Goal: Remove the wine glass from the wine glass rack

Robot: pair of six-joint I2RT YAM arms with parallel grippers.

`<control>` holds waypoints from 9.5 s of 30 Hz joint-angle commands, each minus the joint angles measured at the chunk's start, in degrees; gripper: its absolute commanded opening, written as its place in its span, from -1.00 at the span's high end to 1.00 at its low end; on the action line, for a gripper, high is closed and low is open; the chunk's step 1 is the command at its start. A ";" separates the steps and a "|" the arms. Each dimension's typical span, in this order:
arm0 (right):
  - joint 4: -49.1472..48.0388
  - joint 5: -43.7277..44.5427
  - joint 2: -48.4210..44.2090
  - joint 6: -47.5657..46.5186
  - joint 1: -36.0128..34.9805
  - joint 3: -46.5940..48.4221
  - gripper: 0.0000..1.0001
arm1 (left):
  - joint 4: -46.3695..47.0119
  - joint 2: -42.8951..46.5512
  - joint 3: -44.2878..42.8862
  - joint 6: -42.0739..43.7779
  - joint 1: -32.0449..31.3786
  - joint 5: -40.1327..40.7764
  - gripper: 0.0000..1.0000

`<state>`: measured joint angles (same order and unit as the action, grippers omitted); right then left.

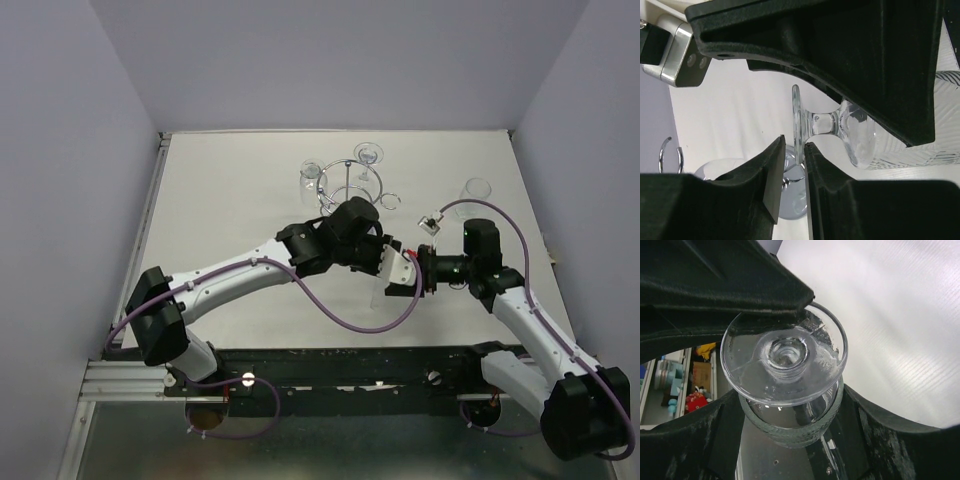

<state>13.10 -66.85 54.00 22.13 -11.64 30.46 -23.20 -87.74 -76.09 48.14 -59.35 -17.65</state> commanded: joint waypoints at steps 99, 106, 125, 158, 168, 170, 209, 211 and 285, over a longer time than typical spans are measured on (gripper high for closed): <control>-2.21 57.44 11.31 -38.48 -37.23 15.86 0.99 | 31.47 22.88 50.61 -80.93 31.84 -19.72 -0.60; 9.28 54.66 7.71 -46.81 -36.96 18.76 0.99 | 28.66 29.82 53.33 -80.13 36.05 -15.66 -0.73; 47.54 52.87 6.13 -57.81 -7.45 29.12 0.99 | 27.07 43.89 56.06 -79.43 47.31 -6.52 -0.97; 48.51 61.48 54.09 -41.64 37.48 80.97 0.99 | 16.70 9.35 33.21 -54.30 61.20 1.22 -0.97; 47.63 61.66 64.12 -42.96 36.95 86.35 0.99 | 18.02 8.12 32.50 -53.15 61.29 0.69 -0.97; 48.24 59.22 65.26 -43.40 36.60 87.75 0.99 | 18.19 8.12 32.41 -53.24 61.29 1.04 -0.98; 51.14 59.55 67.74 -43.40 32.91 91.63 -0.18 | 22.76 3.90 29.60 -56.05 57.16 -2.38 -0.97; 50.01 60.78 65.02 -42.09 33.00 90.40 -0.21 | 25.46 5.03 30.21 -55.26 57.16 -5.62 -0.97; 8.08 37.05 17.98 -39.27 3.20 48.03 -1.00 | 51.15 -10.34 15.80 -32.49 43.00 -25.42 -0.74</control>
<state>22.31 -30.48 71.50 -18.20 -7.90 79.13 25.69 -97.17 -58.61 16.19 -16.23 -44.29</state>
